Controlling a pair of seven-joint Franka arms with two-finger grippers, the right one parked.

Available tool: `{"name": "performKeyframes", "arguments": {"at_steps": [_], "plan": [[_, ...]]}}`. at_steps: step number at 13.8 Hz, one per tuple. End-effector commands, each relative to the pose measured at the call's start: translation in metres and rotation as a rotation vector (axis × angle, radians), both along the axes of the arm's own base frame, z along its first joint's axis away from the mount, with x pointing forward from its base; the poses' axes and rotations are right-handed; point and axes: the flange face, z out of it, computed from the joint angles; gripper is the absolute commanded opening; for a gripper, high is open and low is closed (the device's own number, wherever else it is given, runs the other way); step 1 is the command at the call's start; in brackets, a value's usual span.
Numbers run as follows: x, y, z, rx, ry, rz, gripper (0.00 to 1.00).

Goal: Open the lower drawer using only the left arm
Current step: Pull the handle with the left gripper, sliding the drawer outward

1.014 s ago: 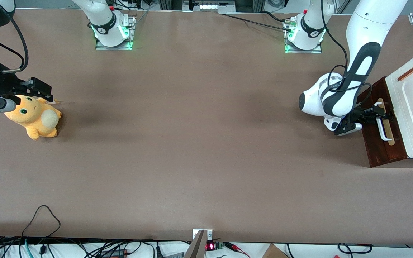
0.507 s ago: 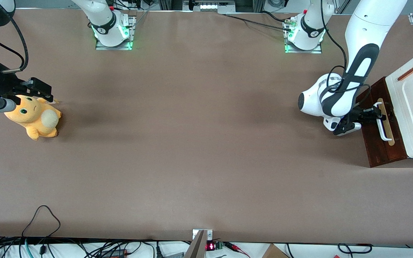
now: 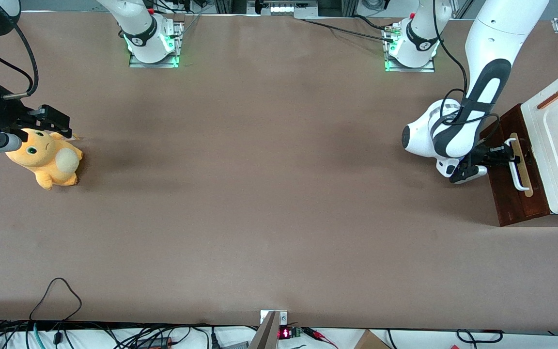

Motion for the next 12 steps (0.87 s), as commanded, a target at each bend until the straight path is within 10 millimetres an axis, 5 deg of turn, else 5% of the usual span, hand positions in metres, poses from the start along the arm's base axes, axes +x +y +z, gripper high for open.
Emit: {"name": "performKeyframes", "arguments": {"at_steps": [1, 5, 8, 12], "plan": [[0.003, -0.003, 0.002, 0.018, -0.02, -0.019, 0.24], [0.002, -0.002, 0.003, 0.021, -0.02, -0.017, 0.25], [0.003, -0.002, 0.005, 0.024, -0.023, -0.016, 0.0], [0.006, -0.027, 0.01, 0.019, -0.021, -0.067, 0.0]]}}
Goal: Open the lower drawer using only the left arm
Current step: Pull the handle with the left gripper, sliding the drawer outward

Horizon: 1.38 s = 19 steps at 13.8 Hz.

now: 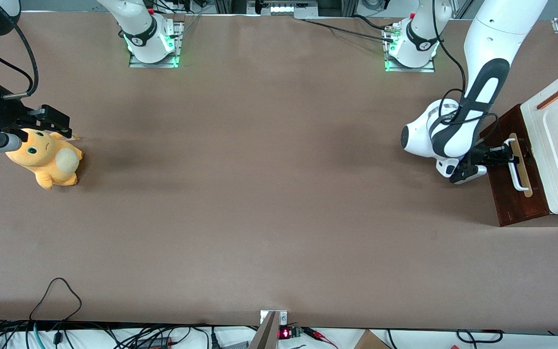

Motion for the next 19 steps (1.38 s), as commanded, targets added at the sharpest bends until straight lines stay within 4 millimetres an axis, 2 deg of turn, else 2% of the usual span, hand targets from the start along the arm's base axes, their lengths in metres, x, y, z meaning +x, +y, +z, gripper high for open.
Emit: {"name": "performKeyframes", "arguments": {"at_steps": [1, 6, 8, 12, 14, 15, 16, 19], "plan": [[0.007, -0.029, 0.013, 0.003, -0.012, -0.069, 0.0], [0.008, -0.083, 0.026, -0.039, -0.03, -0.15, 0.0], [0.007, -0.105, 0.033, -0.089, -0.043, -0.122, 0.0], [0.005, -0.113, 0.033, -0.099, -0.043, -0.127, 0.0], [0.004, -0.111, 0.032, -0.099, -0.038, -0.12, 0.28], [0.002, -0.111, 0.031, -0.096, -0.032, -0.119, 0.71], [0.003, -0.109, 0.032, -0.098, -0.035, -0.116, 1.0], [0.007, -0.113, 0.043, -0.118, 0.0, -0.114, 1.0]]}}
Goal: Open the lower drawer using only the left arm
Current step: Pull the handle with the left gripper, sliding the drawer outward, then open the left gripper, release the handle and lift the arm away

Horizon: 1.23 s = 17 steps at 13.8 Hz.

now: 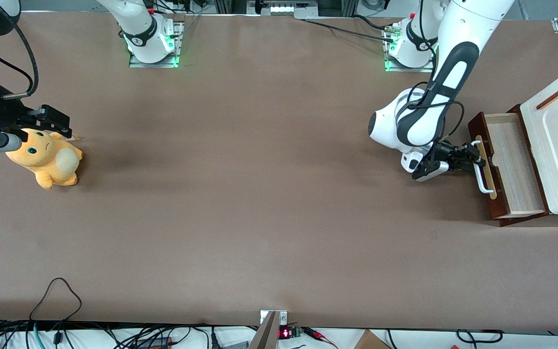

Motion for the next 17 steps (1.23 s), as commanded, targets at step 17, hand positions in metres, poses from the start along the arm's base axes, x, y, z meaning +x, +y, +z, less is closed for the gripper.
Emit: {"name": "performKeyframes", "arguments": {"at_steps": [17], "plan": [[0.049, 0.038, 0.36, -1.231, 0.236, 0.215, 1.0]]}}
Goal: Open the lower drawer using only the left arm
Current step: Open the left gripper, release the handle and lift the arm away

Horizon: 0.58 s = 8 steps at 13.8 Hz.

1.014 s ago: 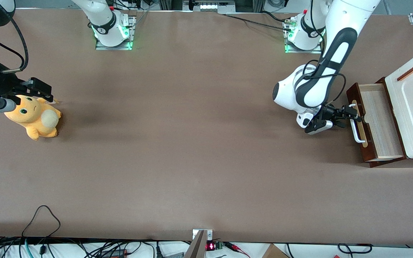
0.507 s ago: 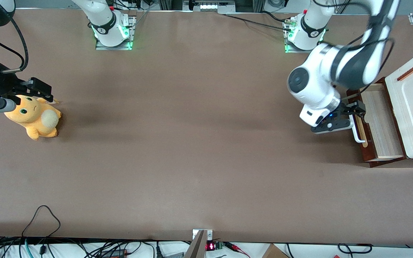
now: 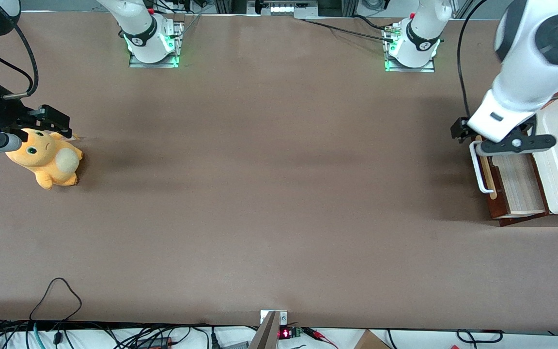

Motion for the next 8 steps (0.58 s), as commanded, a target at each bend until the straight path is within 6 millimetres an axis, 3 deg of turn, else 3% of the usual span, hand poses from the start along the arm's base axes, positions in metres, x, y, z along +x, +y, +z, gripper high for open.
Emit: {"name": "performKeyframes", "arguments": {"at_steps": [1, 4, 8], "plan": [[-0.003, 0.039, 0.025, -0.136, -0.002, -0.039, 1.0], [-0.003, 0.08, 0.038, -0.209, -0.019, -0.143, 1.0], [-0.003, 0.088, 0.049, -0.207, -0.042, -0.173, 1.0]]}}
